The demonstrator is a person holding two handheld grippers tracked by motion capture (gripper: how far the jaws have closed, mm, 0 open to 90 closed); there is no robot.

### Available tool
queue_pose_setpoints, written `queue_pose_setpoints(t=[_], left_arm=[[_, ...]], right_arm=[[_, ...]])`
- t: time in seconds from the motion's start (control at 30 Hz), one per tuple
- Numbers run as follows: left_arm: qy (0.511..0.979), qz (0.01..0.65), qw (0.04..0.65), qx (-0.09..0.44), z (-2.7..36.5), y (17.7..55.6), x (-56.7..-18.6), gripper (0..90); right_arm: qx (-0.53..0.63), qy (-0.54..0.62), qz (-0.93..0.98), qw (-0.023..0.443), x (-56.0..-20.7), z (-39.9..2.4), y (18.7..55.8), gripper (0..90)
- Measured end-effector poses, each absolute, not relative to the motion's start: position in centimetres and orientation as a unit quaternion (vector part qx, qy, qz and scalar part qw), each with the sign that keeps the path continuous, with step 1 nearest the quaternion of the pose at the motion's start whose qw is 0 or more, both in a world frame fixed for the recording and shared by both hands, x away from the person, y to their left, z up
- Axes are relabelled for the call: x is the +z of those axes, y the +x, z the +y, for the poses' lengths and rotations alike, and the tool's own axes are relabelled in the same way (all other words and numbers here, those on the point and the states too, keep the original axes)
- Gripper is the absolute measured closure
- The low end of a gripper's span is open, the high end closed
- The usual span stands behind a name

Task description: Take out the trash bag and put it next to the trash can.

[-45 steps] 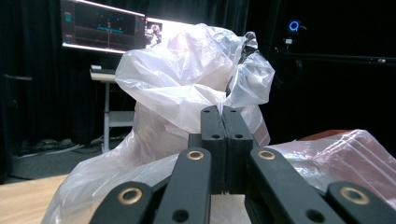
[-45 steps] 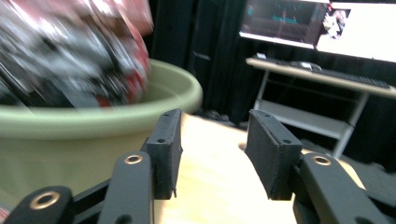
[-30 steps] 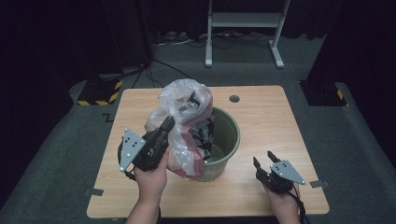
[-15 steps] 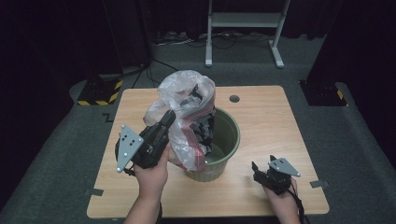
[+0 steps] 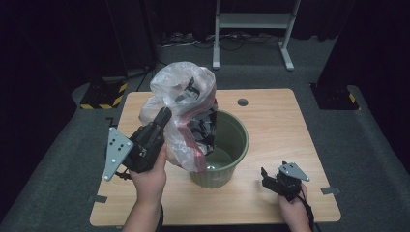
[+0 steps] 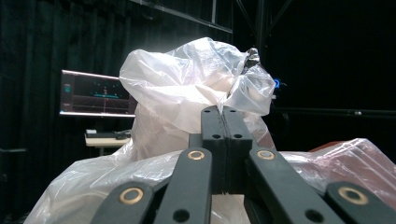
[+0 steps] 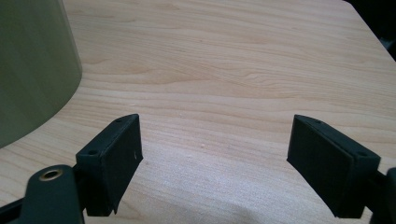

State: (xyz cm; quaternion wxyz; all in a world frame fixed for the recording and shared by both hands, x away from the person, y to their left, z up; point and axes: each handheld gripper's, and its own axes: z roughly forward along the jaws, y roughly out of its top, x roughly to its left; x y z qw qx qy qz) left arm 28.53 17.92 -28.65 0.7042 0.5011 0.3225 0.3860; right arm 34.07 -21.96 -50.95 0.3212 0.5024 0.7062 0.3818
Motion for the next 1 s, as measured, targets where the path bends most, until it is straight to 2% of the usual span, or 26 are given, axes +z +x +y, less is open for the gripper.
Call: queue_pose_setpoints(t=[0.37, 1.0], left_arm=[[0.483, 0.332, 0.703, 0.403, 20.0, 27.6, -27.9, 89.5], [0.470, 0.376, 0.673, 0.429, 25.0, 25.9, -29.8, 89.6]], right_arm=[[0.377, 0.503, 0.713, 0.311, -51.2, -21.9, 34.2, 17.5], [0.364, 0.506, 0.717, 0.313, -51.6, -21.8, 34.7, 17.4]])
